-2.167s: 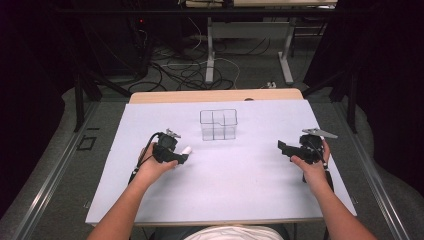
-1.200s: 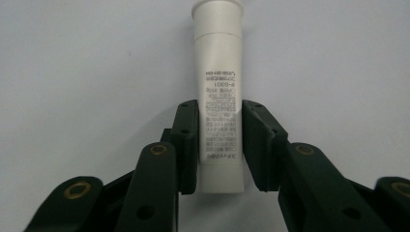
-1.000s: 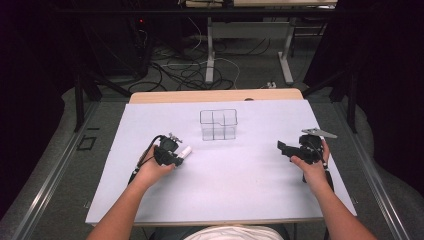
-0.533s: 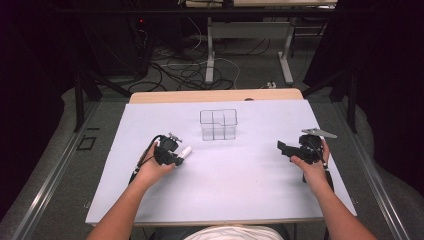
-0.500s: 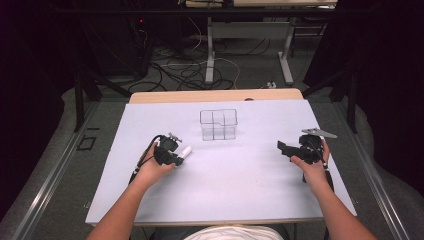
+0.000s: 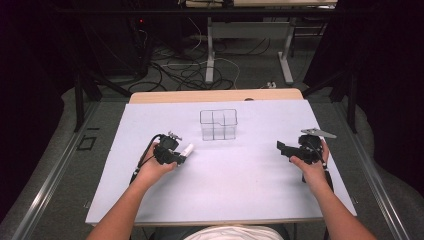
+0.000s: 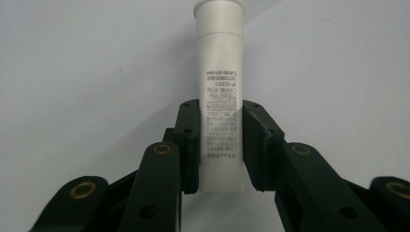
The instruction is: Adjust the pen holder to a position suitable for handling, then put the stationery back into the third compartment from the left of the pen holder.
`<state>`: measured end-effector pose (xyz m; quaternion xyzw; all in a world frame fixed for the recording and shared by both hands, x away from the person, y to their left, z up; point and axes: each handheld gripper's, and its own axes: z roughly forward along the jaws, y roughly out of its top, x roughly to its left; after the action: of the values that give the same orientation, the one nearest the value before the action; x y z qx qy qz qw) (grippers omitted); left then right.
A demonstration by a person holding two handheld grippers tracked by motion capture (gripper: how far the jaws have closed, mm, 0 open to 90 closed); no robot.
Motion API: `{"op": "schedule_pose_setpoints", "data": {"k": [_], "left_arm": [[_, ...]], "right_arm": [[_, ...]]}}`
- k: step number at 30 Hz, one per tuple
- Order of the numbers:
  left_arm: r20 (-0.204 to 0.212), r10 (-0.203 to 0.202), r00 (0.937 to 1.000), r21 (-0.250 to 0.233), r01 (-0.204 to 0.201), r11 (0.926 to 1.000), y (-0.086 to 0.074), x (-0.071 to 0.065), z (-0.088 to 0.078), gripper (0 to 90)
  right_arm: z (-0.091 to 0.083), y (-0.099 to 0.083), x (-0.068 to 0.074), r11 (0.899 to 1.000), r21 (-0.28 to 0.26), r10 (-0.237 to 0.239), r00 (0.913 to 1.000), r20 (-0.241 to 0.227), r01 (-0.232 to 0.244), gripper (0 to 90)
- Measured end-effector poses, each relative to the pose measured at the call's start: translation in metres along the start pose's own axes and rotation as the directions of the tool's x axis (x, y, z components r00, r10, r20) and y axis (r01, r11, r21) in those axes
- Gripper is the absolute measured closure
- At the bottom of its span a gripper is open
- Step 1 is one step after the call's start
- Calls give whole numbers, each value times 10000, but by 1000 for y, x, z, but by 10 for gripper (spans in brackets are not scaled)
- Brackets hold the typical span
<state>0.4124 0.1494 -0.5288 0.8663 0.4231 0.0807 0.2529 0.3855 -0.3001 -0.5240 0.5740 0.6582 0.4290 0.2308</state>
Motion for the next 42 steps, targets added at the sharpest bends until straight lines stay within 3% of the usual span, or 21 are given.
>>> {"op": "schedule_pose_setpoints", "data": {"k": [8,15,24,29,33,42], "left_arm": [[90,-322,9994,-619,327,9975,3,-3,-8,710],[179,-562,9983,-1440,582,9879,5,-7,-16,710],[435,-770,9961,-2462,854,9655,7,-11,-28,710],[678,-965,9930,-3053,1128,9456,8,-13,-33,710],[615,-954,9935,-3266,1104,9387,8,-15,-35,710],[762,-1165,9903,-3896,1371,9107,8,-21,-39,710]], "right_arm": [[1,0,3,10000,16,-67,10000,-64,67,79],[1,0,6,9999,30,-132,9998,-153,132,79],[2,0,10,9998,87,-158,9995,-267,160,79],[2,0,13,9999,53,-142,9994,-309,144,79],[3,0,14,9998,93,-177,9993,-324,180,82],[4,0,21,9986,322,-403,9990,-199,409,147]]}}
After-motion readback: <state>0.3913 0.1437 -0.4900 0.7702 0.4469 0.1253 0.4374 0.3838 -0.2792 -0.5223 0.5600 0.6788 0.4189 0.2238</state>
